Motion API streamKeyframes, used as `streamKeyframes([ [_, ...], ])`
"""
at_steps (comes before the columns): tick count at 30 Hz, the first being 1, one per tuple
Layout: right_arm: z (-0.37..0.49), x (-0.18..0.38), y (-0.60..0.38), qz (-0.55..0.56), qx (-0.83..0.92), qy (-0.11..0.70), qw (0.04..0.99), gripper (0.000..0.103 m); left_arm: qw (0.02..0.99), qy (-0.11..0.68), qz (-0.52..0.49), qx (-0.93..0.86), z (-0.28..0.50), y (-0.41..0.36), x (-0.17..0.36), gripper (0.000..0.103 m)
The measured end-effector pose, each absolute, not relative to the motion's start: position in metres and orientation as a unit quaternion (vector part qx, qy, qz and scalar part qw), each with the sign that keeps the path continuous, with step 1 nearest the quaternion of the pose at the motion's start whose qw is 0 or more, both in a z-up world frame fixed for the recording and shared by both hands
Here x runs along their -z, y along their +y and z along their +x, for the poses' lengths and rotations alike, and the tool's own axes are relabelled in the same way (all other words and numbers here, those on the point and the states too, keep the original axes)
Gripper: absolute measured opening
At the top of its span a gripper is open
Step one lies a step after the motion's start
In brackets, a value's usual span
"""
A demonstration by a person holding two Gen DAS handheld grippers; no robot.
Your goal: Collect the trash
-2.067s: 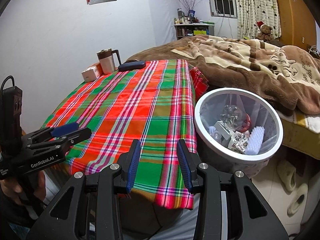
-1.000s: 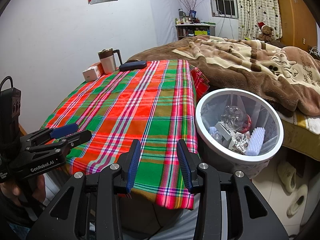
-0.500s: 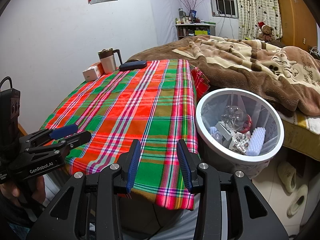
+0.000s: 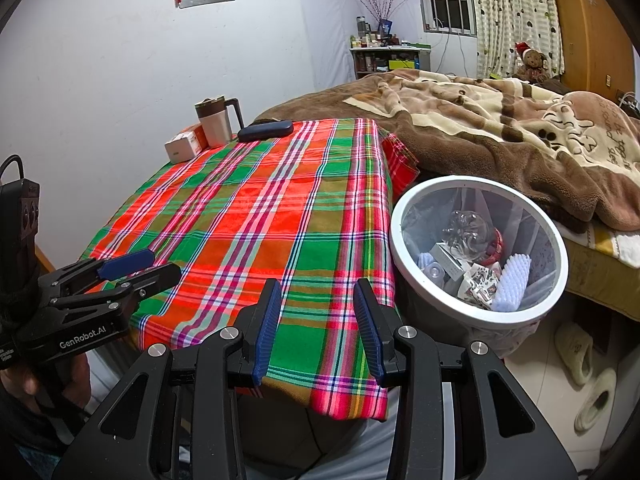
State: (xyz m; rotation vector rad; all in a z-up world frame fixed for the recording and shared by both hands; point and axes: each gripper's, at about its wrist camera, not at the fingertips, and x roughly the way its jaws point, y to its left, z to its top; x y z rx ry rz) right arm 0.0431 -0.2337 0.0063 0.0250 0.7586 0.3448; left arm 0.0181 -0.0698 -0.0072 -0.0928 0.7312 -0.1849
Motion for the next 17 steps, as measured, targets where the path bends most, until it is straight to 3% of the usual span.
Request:
streamKeyframes([
  [17, 0.0436, -0.0054, -0.2336, 0.012, -0.168, 0.369, 0.914, 0.039, 0.930, 0.357, -0.036, 0.082, 0.0184, -0.0716, 0.0084, 0.054],
])
